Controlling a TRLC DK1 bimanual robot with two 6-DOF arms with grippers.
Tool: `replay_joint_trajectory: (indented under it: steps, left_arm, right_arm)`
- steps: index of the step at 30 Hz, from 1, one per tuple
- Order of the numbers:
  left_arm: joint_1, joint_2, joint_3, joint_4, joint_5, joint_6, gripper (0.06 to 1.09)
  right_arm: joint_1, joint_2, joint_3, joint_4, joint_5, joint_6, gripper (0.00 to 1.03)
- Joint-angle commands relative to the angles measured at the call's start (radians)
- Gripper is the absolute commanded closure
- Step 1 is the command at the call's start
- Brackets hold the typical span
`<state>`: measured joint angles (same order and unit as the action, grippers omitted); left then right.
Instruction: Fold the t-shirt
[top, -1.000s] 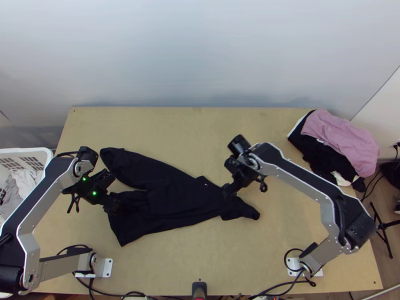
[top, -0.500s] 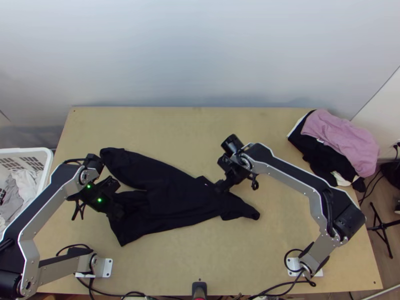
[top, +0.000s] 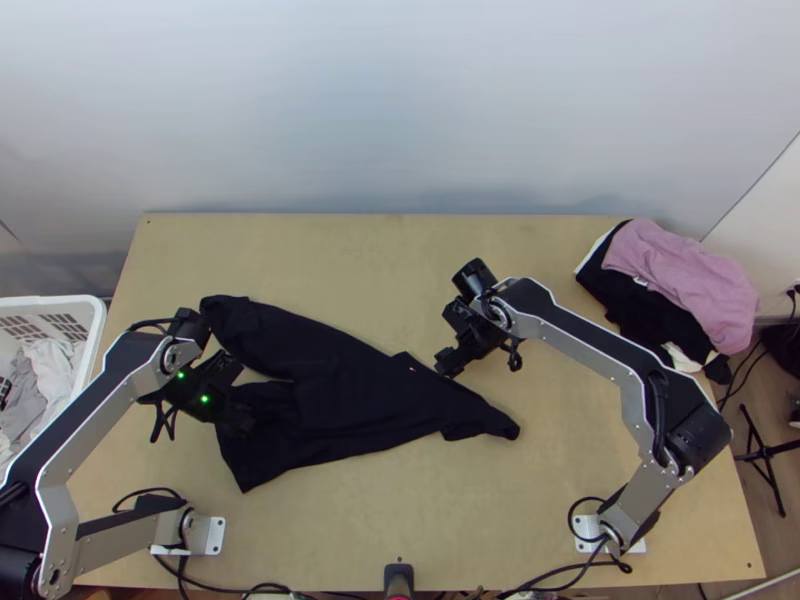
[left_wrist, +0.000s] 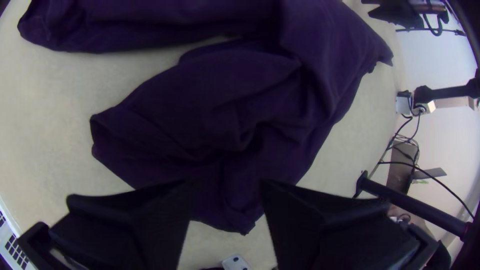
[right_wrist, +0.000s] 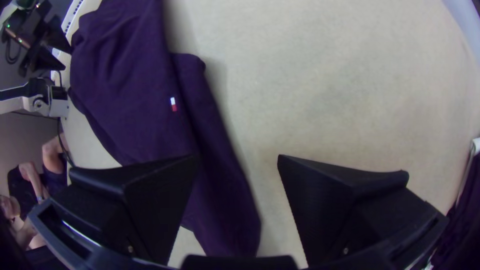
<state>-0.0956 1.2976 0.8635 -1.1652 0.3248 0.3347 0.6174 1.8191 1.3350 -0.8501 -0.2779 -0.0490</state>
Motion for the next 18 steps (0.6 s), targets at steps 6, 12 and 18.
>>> replay_joint_trajectory:
  steps: [6,12,18]
  left_arm:
    - [0.040,-0.004,0.032,0.099,-0.055,-0.020,0.12]
    - [0.031,-0.011,0.014,0.206,-0.112,-0.048,0.12]
    - [-0.012,-0.018,-0.008,0.277,-0.135,-0.117,0.25]
  right_arm:
    - [0.004,-0.034,-0.011,-0.010,-0.006,0.005,0.30]
    - [0.012,-0.044,-0.033,-0.010,-0.009,0.012,0.30]
    - [0.008,-0.069,-0.046,-0.010,-0.009,0.015,0.30]
